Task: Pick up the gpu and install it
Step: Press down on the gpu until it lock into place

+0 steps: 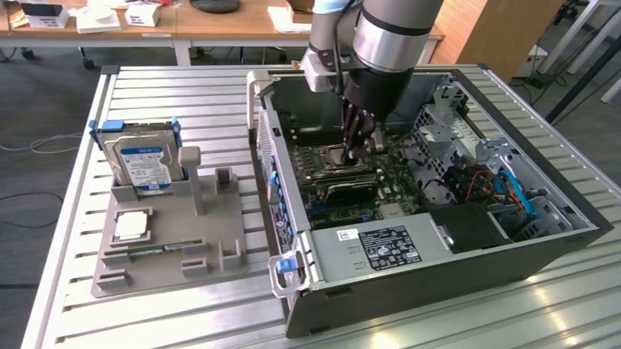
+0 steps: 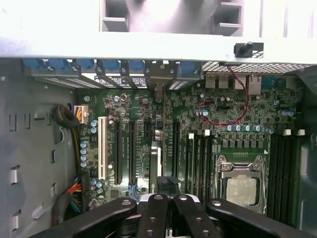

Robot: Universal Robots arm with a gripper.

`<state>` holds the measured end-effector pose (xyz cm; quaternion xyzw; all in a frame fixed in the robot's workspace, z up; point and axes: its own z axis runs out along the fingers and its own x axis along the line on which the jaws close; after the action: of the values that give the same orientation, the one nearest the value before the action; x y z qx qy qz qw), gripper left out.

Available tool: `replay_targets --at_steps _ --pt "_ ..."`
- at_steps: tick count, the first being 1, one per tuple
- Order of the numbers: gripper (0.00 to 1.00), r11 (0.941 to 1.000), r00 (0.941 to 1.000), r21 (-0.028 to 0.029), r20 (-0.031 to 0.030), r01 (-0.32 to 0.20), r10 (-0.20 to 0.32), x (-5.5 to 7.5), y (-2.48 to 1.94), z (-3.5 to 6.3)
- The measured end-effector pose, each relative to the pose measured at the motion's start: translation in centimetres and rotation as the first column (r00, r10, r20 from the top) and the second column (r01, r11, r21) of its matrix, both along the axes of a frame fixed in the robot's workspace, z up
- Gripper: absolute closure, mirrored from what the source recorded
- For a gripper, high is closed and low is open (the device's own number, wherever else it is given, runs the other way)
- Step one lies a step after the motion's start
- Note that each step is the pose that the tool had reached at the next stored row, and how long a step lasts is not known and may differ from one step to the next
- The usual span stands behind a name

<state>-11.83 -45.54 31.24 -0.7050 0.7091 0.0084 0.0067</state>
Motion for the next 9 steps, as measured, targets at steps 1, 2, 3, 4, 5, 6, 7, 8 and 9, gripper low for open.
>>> replay_targets --at_steps 1,2,3,4,5,6,7,8,9 --pt "0.89 1.0000 1.0000 0.0000 0.0000 0.000 0.000 0.00 0.00 0.52" --pt "0.89 1.0000 1.0000 0.0000 -0.0001 0.000 0.000 0.00 0.00 0.57" --pt "0.89 1.0000 1.0000 -0.0001 -0.0001 0.000 0.000 0.00 0.00 0.62" --pt "0.89 1.0000 1.0000 0.0000 0.0000 0.000 0.000 0.00 0.00 0.67" --pt "0.89 1.0000 1.0000 0.0000 0.0000 0.000 0.000 0.00 0.00 0.71" --pt "0.89 1.0000 1.0000 0.0000 0.0000 0.000 0.000 0.00 0.00 0.76" --pt "0.89 1.0000 1.0000 -0.0001 0.0000 0.000 0.000 0.00 0.00 0.81" --pt "0.89 1.0000 1.0000 -0.0001 0.0000 0.000 0.000 0.00 0.00 0.86" --pt "0.89 1.0000 1.0000 0.0000 0.0000 0.000 0.000 0.00 0.00 0.91"
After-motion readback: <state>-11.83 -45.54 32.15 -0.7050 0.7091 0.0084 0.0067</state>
